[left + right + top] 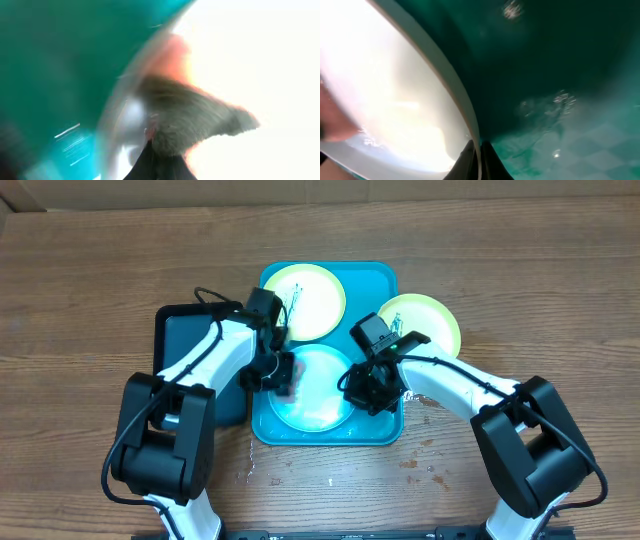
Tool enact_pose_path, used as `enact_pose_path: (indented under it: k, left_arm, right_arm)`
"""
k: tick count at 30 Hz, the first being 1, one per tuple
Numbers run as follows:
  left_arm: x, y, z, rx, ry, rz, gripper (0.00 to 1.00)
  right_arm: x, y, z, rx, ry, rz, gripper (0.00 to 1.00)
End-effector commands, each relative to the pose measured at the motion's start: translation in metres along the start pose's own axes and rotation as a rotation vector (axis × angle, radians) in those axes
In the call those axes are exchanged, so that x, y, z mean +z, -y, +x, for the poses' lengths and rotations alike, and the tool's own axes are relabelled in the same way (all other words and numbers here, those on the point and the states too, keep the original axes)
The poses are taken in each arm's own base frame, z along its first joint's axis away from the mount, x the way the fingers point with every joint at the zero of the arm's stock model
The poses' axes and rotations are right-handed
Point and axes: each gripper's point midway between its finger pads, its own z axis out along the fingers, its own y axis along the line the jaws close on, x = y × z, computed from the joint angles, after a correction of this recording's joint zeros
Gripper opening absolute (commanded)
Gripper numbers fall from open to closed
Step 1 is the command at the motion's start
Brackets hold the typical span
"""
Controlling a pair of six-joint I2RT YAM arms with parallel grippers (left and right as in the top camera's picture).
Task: Clean dirty plates on tray and stack at the side
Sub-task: 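Scrub the white plate with the sponge in the left gripper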
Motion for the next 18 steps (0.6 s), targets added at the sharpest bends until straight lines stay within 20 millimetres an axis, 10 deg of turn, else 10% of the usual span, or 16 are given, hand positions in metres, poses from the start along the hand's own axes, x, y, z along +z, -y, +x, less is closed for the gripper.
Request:
enact_pose_path:
  k: [1,9,18]
  left_arm:
    - [0.017,0.073,0.026,0.187,-0.097,0.356,0.04]
    - [0.02,0.075,0.052,0.205,-0.194,0.308,0.04]
    - [-0.001,-0.062,0.031,-0.183,-0.072,-0.415,0.04]
  right_arm:
    - [0.004,0.013,-0.008,0.019,0.043,0.055,0.04]
    - [0.004,0.013,-0.008,0.029,0.044,0.054,0.04]
    - [0.004,0.015,-0.006,0.03,0.039,0.06,0.04]
